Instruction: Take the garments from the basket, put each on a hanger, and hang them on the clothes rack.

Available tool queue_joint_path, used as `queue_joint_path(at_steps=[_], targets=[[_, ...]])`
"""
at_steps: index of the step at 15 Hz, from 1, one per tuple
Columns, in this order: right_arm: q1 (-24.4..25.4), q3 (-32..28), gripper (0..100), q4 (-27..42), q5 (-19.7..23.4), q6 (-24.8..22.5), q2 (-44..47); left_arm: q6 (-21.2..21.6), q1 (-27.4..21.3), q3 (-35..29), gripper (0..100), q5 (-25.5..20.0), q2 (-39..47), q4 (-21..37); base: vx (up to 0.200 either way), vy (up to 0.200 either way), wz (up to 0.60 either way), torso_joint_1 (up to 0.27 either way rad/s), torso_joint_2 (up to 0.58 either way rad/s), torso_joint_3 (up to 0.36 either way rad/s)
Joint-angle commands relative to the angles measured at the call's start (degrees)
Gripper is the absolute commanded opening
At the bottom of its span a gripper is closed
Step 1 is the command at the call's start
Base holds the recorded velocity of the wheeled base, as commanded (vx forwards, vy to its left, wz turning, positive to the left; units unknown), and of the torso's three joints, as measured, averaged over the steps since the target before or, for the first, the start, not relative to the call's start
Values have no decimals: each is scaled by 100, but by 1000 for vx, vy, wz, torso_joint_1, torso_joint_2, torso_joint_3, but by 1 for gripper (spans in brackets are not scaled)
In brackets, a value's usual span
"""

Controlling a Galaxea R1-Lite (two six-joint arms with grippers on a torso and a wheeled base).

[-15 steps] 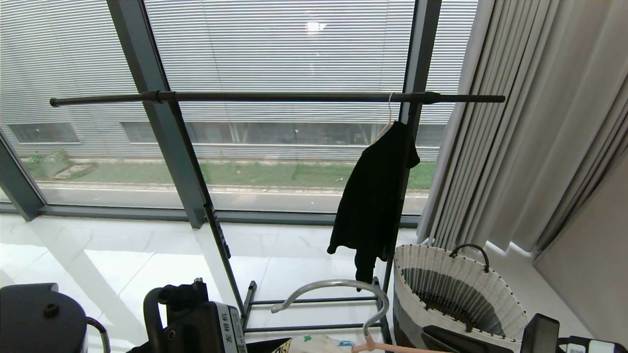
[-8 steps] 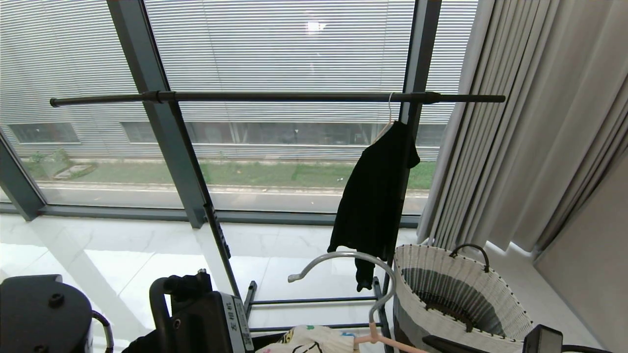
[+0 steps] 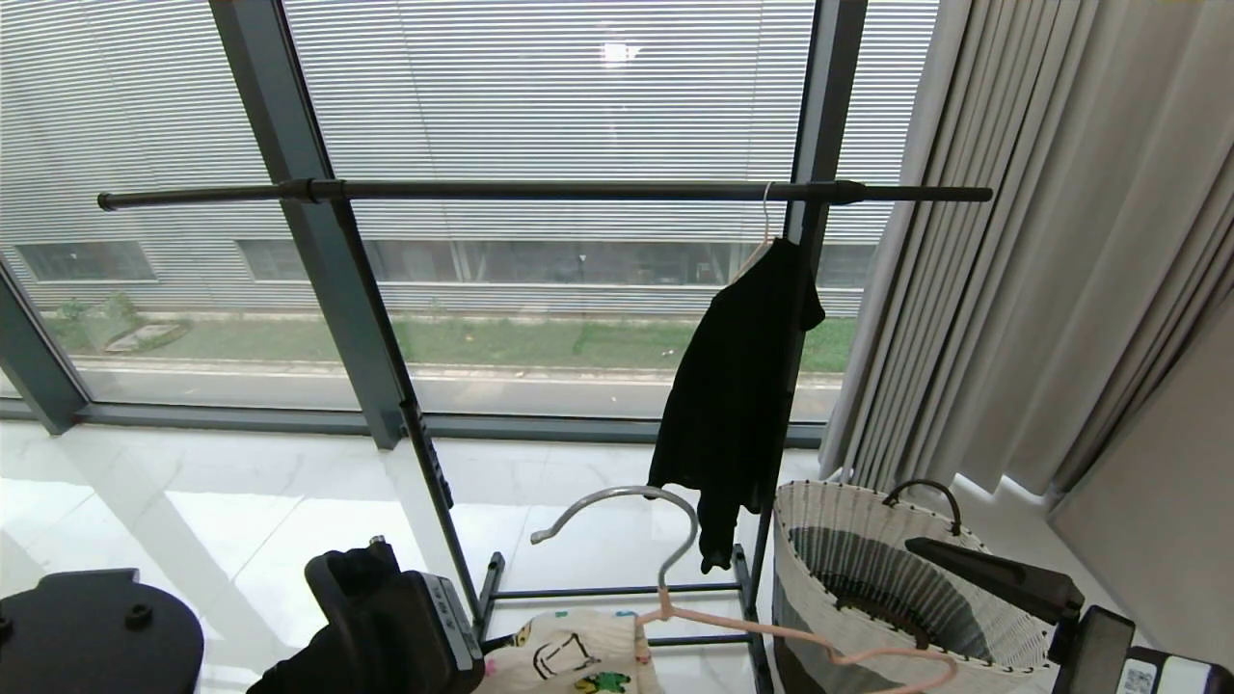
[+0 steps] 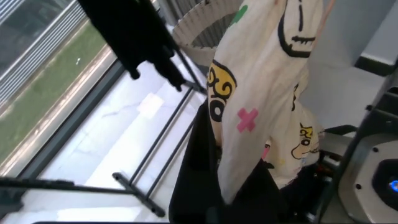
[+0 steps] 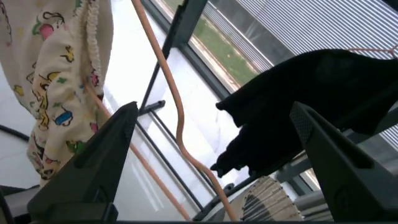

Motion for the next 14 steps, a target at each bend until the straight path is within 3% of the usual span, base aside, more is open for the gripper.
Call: queue_joint_path(at_steps=[1,3,5,9,14], targets=[[-9,110,100,3,60,-49,-58,2,244,78,0,221,27,-1,0,0,0,0,0,0],[0,180,100,20,430,-22,4,28,428,-45,0,256,-35,-36,0,0,0,0,0,0],[0,277,100,20,658,320,285,46,569,-194,0,256,-114,-335,0,0,0,0,0,0],[-237,-488,100,11,632,2175,1524,265,604,-511,0,256,-263,-537,0,0,0,0,0,0],[-1081,-1604,100,-208,623,2307,2641,274,718,-757,0,265,-237,-537,0,0,0,0,0,0]])
